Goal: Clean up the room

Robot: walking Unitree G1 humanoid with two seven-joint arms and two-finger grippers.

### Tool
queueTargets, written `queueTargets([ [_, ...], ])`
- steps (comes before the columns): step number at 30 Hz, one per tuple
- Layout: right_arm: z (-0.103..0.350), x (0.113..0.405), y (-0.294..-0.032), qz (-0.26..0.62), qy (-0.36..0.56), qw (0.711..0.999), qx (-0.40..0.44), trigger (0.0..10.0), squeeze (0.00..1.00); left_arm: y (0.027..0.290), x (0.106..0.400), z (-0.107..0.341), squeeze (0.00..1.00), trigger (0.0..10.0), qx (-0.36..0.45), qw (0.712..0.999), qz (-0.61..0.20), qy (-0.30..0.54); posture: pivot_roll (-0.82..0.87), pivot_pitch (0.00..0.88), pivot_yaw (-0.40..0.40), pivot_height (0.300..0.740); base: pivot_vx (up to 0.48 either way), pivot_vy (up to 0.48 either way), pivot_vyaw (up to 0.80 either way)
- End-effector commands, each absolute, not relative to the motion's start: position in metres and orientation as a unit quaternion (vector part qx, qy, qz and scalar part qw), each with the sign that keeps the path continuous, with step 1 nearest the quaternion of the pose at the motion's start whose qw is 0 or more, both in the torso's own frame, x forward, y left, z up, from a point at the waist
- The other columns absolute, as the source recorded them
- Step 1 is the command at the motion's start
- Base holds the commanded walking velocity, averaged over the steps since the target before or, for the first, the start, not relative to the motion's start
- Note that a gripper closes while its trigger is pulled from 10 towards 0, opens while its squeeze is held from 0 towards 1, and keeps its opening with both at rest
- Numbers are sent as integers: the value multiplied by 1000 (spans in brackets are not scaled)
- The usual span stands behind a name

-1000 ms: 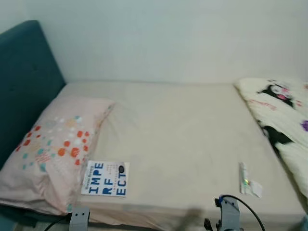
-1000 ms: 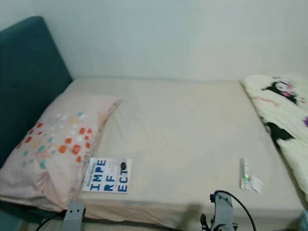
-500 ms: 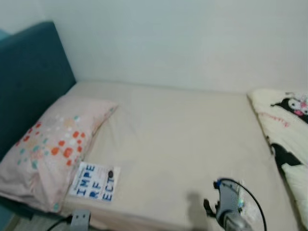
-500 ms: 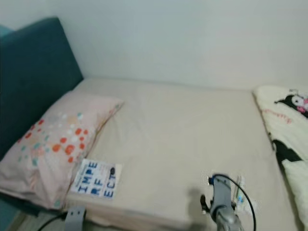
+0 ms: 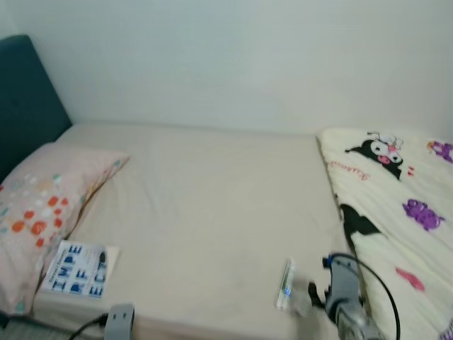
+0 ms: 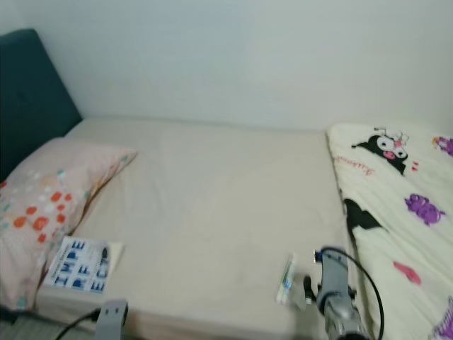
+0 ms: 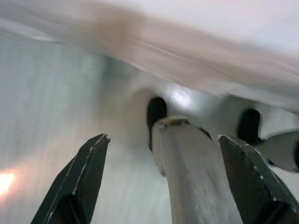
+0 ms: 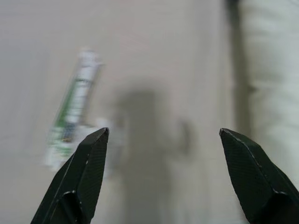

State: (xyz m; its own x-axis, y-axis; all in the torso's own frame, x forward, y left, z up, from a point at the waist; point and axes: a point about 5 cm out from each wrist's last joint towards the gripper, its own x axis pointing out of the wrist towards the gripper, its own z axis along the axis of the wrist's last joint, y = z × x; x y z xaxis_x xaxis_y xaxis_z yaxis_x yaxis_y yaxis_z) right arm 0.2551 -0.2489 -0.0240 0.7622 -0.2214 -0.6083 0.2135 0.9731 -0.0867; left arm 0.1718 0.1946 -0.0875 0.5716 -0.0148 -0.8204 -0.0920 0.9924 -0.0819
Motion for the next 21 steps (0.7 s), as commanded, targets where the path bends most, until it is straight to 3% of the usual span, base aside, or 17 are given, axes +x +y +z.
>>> queueTargets([
  [1, -24, 257, -245, -111, 324, 939, 18, 10000, 0, 200, 171, -87, 0, 10000, -55, 884, 33, 463, -89, 84, 35, 740, 0, 0, 0],
  [11, -19, 272, -213, 4, 314, 942, 119, 10000, 0, 207, 169, -87, 0, 10000, -37, 882, 37, 468, -92, 87, 39, 705, 0, 0, 0],
  [17, -20, 273, -199, 61, 320, 938, 116, 10000, 0, 211, 168, -87, 0, 10000, -22, 882, 44, 469, -97, 81, 38, 685, 0, 0, 0],
  [21, -22, 272, -201, 49, 346, 933, 80, 10000, 0, 216, 170, -85, 0, 10000, 1, 883, 57, 466, -95, 79, 33, 670, 0, 0, 0],
])
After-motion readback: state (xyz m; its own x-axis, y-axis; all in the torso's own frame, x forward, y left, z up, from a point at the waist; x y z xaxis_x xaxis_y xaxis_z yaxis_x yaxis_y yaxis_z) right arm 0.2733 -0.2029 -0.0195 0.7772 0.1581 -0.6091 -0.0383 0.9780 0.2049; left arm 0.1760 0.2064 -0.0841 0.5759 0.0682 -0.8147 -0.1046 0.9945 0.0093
